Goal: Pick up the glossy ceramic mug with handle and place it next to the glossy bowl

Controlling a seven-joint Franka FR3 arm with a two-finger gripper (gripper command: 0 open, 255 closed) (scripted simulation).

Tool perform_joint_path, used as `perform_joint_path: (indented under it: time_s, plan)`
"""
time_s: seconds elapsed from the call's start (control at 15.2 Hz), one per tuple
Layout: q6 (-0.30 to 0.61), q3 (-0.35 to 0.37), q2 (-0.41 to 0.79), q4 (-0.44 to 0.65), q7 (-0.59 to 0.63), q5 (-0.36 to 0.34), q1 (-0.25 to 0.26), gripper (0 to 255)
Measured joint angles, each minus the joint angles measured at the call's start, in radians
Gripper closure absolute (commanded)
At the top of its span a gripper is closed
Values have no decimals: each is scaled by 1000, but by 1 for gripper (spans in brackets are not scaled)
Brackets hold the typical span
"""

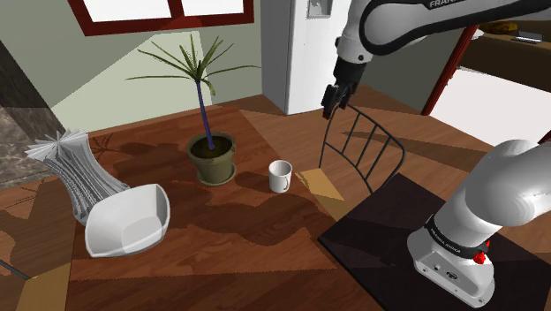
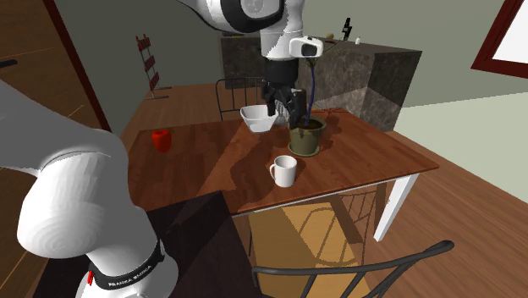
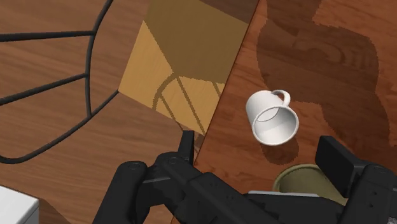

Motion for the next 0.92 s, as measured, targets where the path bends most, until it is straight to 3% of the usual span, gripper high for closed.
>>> perform_joint_path:
  time_s: [0.46,0.92]
  plan:
    - [204,43,224,-4,28,5,12,0]
    - [378,76,489,62,71,-26,23,0]
